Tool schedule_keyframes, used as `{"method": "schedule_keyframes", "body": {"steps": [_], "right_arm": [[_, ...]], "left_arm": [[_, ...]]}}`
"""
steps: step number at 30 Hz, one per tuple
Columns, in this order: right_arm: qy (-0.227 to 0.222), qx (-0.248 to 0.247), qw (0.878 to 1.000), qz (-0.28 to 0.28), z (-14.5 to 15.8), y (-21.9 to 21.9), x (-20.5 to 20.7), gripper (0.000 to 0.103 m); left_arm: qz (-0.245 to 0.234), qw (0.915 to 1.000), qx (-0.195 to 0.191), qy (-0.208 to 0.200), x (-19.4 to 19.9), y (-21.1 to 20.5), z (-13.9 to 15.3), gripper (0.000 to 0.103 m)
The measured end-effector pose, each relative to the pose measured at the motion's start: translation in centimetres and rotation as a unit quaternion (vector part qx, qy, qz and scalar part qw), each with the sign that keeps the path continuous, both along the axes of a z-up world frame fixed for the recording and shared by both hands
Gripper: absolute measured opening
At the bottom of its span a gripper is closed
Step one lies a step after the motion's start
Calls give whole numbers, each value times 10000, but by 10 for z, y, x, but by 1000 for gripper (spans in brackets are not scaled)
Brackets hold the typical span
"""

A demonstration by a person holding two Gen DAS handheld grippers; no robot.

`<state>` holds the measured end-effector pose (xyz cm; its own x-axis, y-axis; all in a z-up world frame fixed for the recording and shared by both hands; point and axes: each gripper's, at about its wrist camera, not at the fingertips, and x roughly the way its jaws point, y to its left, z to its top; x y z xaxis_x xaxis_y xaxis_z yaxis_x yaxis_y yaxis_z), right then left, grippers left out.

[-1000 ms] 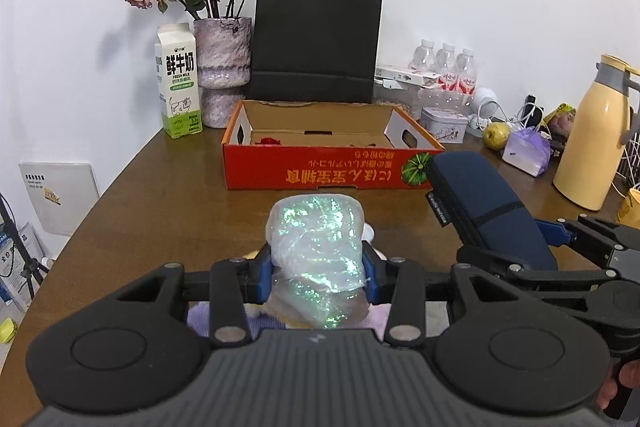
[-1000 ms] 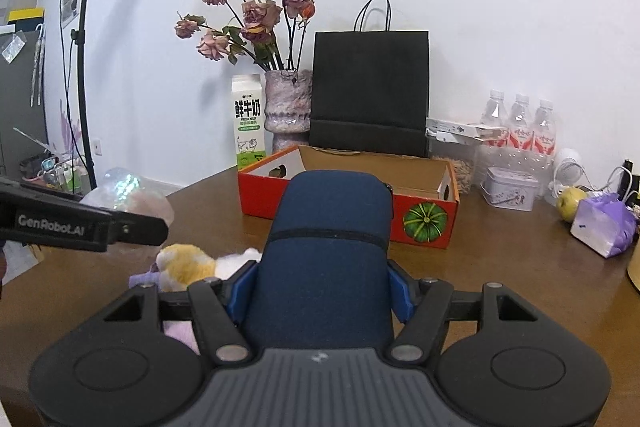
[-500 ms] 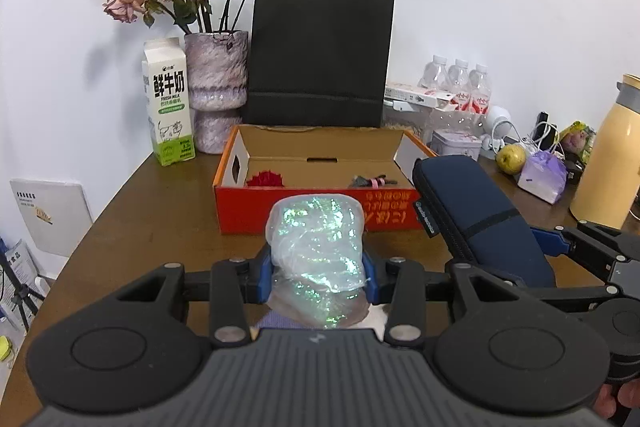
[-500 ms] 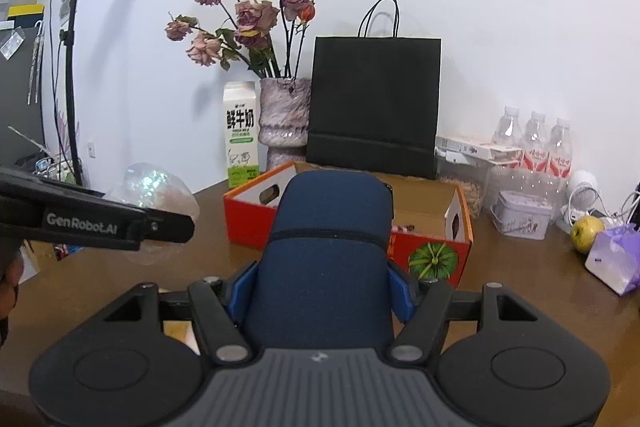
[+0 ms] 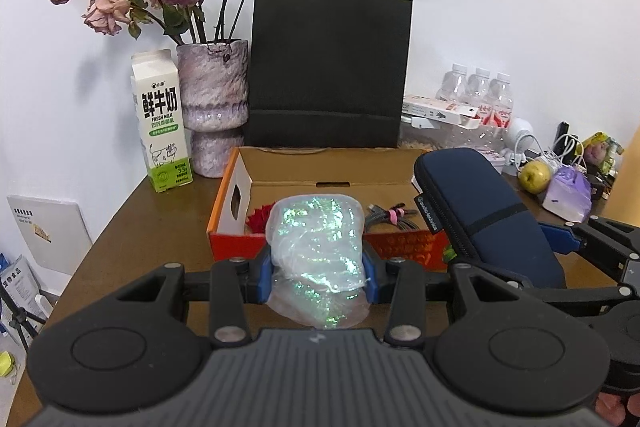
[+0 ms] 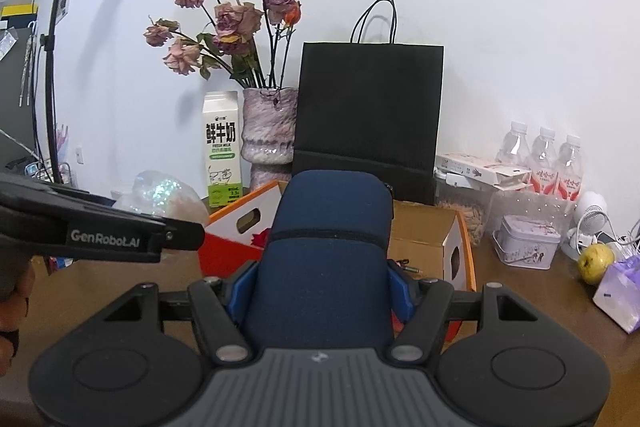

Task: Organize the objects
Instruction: 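Carry the plastic bag and navy case toward the cardboard box with both tools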

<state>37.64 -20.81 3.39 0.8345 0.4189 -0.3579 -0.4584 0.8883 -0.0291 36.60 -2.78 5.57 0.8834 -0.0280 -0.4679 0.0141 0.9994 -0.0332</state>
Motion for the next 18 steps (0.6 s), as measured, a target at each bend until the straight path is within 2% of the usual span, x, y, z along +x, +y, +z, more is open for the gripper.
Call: {"method": "schedule_keyframes", "body": {"steps": [18], "right_arm": [[130,-177,9997,-63,14,23,75,65]], "left_arm": [[79,9999,149,37,81,0,20,42]]}}
